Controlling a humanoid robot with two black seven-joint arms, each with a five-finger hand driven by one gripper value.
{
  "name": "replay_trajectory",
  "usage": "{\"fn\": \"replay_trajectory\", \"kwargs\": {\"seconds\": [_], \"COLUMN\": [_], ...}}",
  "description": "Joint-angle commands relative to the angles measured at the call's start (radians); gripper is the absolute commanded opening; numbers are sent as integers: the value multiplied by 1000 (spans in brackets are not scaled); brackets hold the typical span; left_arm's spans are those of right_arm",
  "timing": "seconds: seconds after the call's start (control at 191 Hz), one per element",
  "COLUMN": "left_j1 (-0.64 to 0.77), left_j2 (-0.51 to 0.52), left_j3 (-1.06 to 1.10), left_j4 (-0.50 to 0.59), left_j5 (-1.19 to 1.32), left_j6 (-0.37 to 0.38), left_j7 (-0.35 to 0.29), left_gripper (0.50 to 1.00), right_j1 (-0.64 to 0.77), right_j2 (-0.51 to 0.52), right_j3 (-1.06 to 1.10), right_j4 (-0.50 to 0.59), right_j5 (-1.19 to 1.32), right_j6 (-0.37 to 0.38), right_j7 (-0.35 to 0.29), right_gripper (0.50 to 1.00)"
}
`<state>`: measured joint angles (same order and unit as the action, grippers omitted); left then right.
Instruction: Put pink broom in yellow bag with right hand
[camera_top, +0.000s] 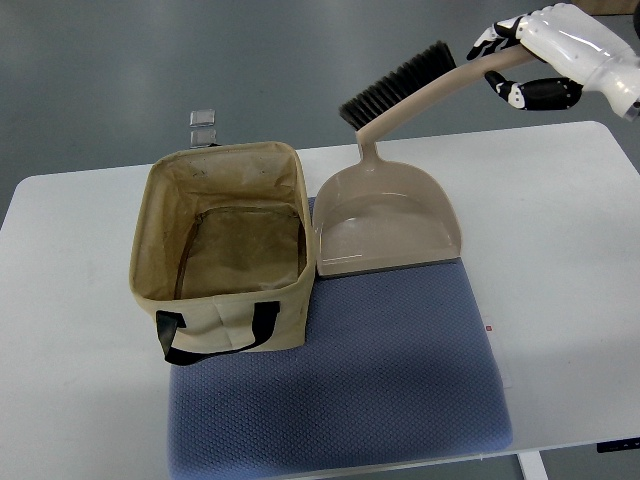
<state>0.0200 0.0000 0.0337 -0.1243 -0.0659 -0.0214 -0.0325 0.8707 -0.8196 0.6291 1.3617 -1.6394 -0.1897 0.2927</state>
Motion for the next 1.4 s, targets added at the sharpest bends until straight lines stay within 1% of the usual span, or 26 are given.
{"fn": "replay_trajectory", "kwargs": {"seconds": [0.0,0.184,0.346,0.351,0.357,0.362,0.367,0.372,0.378,0.383,0.388,0.393,0.399,0.404,0.409,0.414,0.42,0.425,0.435,0.451,0.472,0.824,0.939,1.123,1.27,1.395], "left_j1": [0,0,0,0,0,0,0,0,0,0,0,0,0,0,0,0,0,0,0,0,0,0,0,0,0,0], "left_j2": [0,0,0,0,0,0,0,0,0,0,0,0,0,0,0,0,0,0,0,0,0,0,0,0,0,0], "left_j3": [0,0,0,0,0,0,0,0,0,0,0,0,0,0,0,0,0,0,0,0,0,0,0,0,0,0], "left_j4": [0,0,0,0,0,0,0,0,0,0,0,0,0,0,0,0,0,0,0,0,0,0,0,0,0,0], "left_j5": [0,0,0,0,0,0,0,0,0,0,0,0,0,0,0,0,0,0,0,0,0,0,0,0,0,0], "left_j6": [0,0,0,0,0,0,0,0,0,0,0,0,0,0,0,0,0,0,0,0,0,0,0,0,0,0], "left_j7": [0,0,0,0,0,0,0,0,0,0,0,0,0,0,0,0,0,0,0,0,0,0,0,0,0,0], "left_gripper": [1000,1000,1000,1000,1000,1000,1000,1000,1000,1000,1000,1000,1000,1000,1000,1000,1000,1000,1000,1000,1000,1000,1000,1000,1000,1000], "right_j1": [25,25,19,19,19,19,19,19,19,19,19,19,19,19,19,19,19,18,18,16,16,-19,-41,-79,-159,-236], "right_j2": [74,191,232,235,235,237,237,240,240,241,241,243,243,246,246,247,247,249,249,250,252,220,175,122,115,132], "right_j3": [0,-12,-17,-17,-17,-16,-16,-16,-16,-16,-16,-14,-14,-14,-14,-12,-12,-12,-12,-9,-9,9,7,34,149,241], "right_j4": [0,2,2,3,4,4,4,4,4,4,4,4,4,4,4,4,4,4,4,4,4,8,16,19,19,19], "right_j5": [0,-14,-20,-20,-20,-19,-19,-19,-19,-19,-19,-19,-19,-19,-19,-17,-17,-17,-17,-17,-16,53,197,441,641,763], "right_j6": [41,50,49,49,49,47,47,46,46,46,46,46,46,46,46,44,44,44,44,44,44,16,-19,-31,-19,10], "right_j7": [-1,-1,-1,-1,-1,-1,-1,0,0,0,0,0,0,2,2,3,3,5,5,6,8,10,2,-7,-89,-133], "right_gripper": [500,500,500,539,539,598,599,655,656,708,709,753,754,786,787,821,821,852,852,897,915,924,921,921,921,921]}}
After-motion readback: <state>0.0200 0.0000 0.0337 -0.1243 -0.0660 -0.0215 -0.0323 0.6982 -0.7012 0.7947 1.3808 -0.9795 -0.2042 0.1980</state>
